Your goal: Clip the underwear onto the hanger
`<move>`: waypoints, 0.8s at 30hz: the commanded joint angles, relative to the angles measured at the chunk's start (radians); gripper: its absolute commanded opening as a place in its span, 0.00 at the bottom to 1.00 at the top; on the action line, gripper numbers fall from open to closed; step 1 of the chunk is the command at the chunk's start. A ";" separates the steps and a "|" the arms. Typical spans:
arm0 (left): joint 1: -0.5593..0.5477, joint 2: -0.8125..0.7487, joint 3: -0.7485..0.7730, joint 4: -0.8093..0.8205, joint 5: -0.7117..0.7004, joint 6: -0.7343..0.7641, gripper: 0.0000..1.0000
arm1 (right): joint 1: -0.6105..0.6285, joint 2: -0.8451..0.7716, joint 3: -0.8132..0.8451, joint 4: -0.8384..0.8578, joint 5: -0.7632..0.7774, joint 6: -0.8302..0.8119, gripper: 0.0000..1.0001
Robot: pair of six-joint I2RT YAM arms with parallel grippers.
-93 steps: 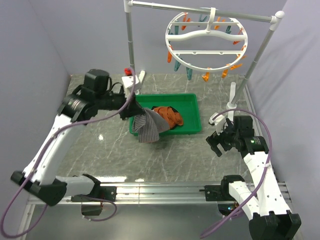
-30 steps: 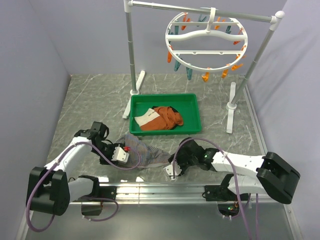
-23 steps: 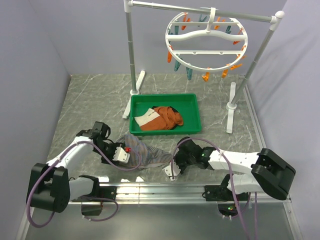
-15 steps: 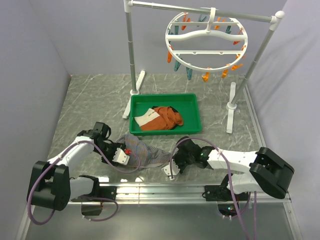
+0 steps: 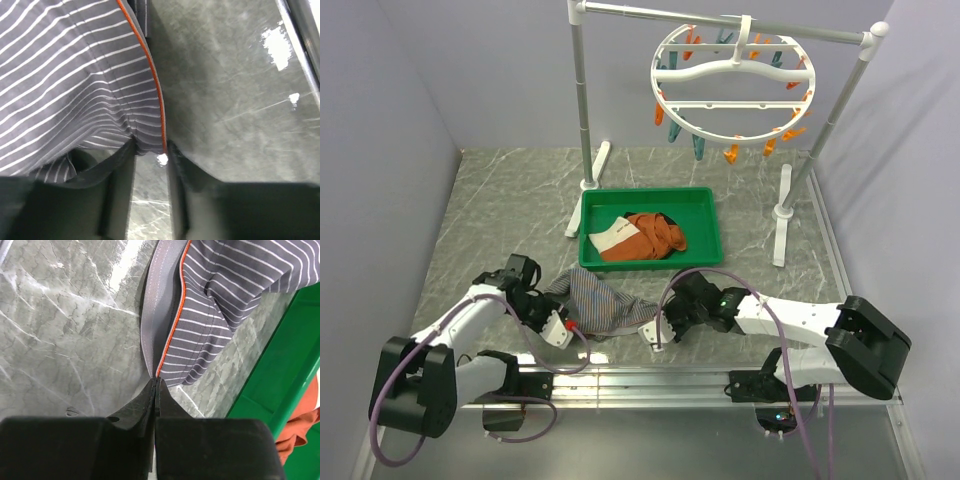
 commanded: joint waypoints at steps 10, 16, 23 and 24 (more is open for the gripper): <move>-0.004 0.087 0.260 -0.119 0.117 -0.228 0.00 | -0.084 -0.102 0.139 -0.100 -0.034 0.225 0.00; 0.078 0.094 0.504 -0.279 0.258 -0.441 0.00 | -0.262 -0.158 0.343 -0.258 -0.083 0.390 0.00; 0.168 0.177 0.851 -0.402 0.378 -0.705 0.00 | -0.345 -0.298 0.485 -0.403 -0.082 0.442 0.00; 0.168 0.182 0.879 -0.429 0.398 -0.721 0.00 | -0.345 -0.312 0.509 -0.430 -0.074 0.450 0.00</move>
